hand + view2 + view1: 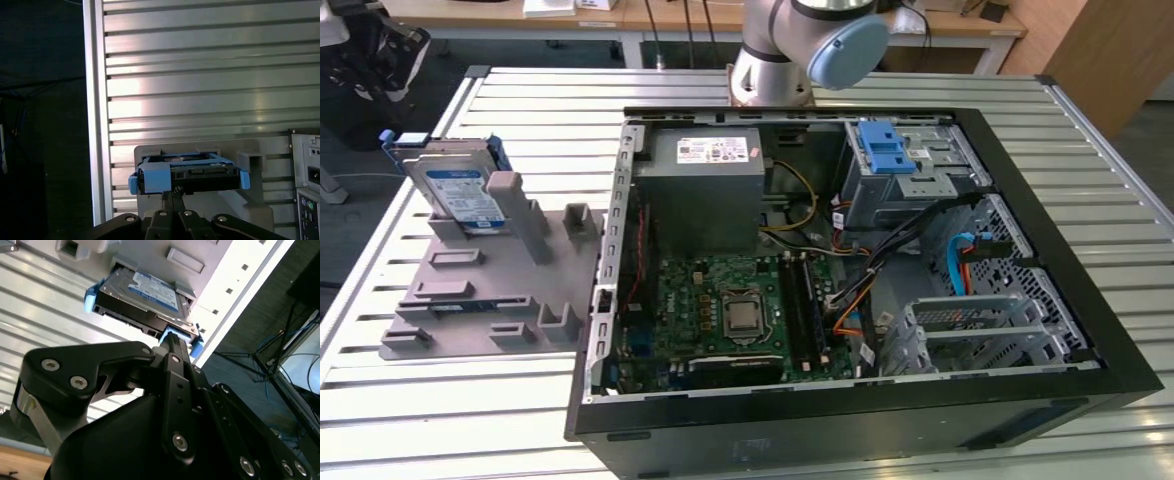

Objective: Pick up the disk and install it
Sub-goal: 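Reach for the disk, then pick up the disk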

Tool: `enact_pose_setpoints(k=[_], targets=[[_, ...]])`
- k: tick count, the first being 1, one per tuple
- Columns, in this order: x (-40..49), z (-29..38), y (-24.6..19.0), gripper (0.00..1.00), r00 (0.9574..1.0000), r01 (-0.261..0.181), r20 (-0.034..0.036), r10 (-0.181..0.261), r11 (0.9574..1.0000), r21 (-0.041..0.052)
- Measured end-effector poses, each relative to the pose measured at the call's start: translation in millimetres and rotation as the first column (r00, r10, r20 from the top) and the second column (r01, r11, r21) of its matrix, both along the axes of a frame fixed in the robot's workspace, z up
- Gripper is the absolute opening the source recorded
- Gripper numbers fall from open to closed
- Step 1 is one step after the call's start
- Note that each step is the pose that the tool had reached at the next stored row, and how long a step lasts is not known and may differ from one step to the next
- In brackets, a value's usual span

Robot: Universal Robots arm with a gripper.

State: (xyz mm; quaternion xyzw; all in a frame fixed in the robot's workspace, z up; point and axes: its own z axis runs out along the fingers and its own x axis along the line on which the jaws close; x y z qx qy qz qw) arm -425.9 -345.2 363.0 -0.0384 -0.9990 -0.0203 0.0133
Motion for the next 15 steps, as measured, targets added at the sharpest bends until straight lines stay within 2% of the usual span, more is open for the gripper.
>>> enact_pose_setpoints(k=[13,15], targets=[[-0.3,0.0,0.0,0.11,1.0000,-0.001,0.0000,0.001,1.0000,0.0000],[-0.4,0.0,0.0,0.11,0.9999,-0.012,-0.0001,0.012,0.9999,0.0000]])
